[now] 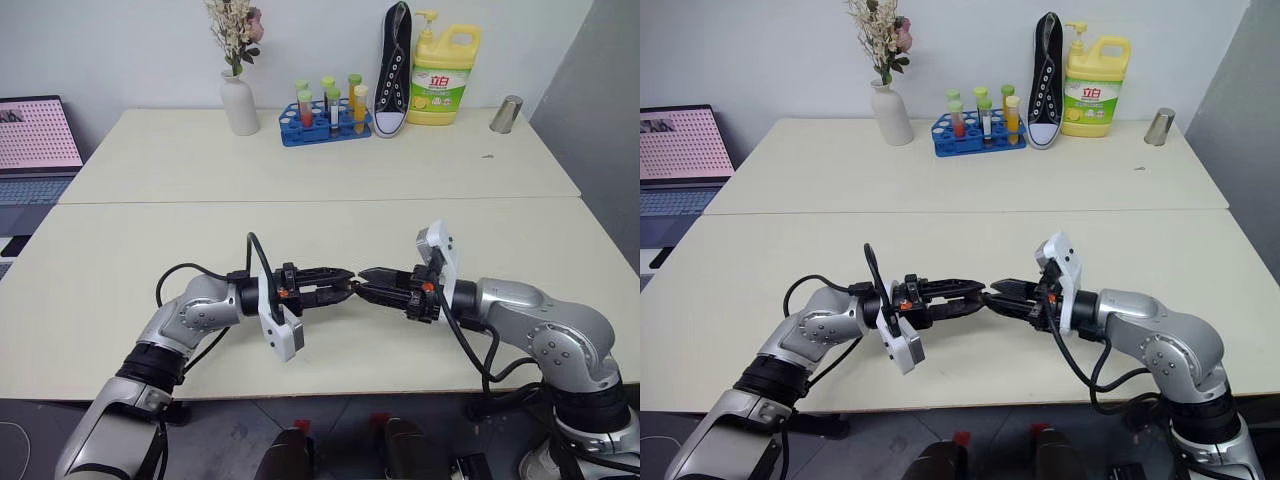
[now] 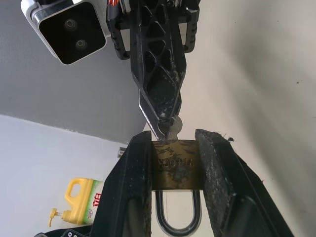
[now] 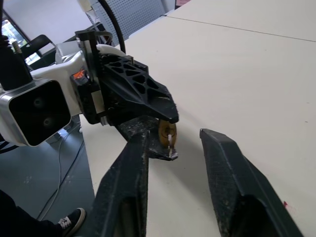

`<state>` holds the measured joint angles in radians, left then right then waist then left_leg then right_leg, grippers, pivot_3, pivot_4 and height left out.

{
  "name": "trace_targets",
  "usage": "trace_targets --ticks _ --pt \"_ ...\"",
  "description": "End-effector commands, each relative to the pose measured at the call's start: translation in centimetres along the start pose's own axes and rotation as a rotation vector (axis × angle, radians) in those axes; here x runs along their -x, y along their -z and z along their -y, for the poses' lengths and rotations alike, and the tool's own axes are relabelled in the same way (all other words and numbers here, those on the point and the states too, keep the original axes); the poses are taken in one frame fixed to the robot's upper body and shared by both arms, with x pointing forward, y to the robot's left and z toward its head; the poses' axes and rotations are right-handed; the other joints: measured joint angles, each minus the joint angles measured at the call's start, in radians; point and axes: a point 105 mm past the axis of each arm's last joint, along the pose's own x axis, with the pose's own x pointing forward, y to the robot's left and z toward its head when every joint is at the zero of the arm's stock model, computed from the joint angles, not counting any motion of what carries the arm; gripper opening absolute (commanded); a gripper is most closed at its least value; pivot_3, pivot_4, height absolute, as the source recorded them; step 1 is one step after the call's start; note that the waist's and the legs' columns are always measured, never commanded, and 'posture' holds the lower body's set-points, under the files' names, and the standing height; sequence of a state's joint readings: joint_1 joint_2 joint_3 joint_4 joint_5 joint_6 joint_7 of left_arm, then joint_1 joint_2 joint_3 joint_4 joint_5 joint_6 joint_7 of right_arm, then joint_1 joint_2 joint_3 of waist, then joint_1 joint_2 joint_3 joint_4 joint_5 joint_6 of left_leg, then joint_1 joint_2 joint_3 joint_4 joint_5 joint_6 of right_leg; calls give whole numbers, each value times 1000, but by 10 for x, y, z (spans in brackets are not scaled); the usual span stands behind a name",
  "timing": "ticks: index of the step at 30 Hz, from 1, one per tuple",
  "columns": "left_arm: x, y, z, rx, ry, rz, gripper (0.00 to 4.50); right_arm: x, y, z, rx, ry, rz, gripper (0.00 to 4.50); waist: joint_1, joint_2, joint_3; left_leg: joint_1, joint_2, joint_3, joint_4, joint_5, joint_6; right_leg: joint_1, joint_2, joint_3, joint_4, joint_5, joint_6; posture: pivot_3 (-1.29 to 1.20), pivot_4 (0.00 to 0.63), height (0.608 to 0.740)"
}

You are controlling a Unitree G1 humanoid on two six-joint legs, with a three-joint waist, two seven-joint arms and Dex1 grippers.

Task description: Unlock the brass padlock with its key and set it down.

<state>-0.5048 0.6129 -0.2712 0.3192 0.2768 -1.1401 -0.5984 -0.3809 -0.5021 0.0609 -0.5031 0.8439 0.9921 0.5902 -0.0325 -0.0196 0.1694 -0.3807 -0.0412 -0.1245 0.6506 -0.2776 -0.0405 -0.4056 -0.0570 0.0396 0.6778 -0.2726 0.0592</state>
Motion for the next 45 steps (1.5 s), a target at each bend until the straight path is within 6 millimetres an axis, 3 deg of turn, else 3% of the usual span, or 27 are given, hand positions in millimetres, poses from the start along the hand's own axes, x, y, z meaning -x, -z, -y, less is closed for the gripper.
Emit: trace_targets --ticks 1,6,9,12,21,34,45 --pt "-1 -5 -9 -31 -31 19 973 0 -7 -5 41 -27 13 1594 0 0 0 0 0 0 0 0 0 0 0 0 0 0 0 0 150 740" --pt "-2 -7 -9 -33 -32 24 973 -1 -8 -4 39 -25 17 1594 0 0 0 0 0 0 0 0 0 0 0 0 0 0 0 0 150 740" --pt "-3 -7 -9 -31 -34 24 973 -2 -8 -4 35 -26 23 1015 0 0 0 0 0 0 0 0 0 0 0 0 0 0 0 0 150 740" --pt "-2 -7 -9 -31 -32 22 973 -2 -9 -4 32 -27 24 30 0 0 0 0 0 0 0 0 0 0 0 0 0 0 0 0 150 740" --pt "-2 -7 -9 -36 -27 23 973 -2 -10 -5 19 -41 27 0 0 0 0 0 0 0 0 0 0 0 0 0 0 0 0 0 150 740" --pt "-2 -9 -3 -89 40 44 973 7 -21 -6 -375 -193 -64 0 0 0 0 0 0 0 0 0 0 0 0 0 0 0 0 0 150 740" --pt "-1 -10 -1 -92 40 37 973 2 -26 -4 -527 -207 -54 0 0 0 0 -1 0 1 0 0 0 0 0 0 0 0 0 0 150 740"
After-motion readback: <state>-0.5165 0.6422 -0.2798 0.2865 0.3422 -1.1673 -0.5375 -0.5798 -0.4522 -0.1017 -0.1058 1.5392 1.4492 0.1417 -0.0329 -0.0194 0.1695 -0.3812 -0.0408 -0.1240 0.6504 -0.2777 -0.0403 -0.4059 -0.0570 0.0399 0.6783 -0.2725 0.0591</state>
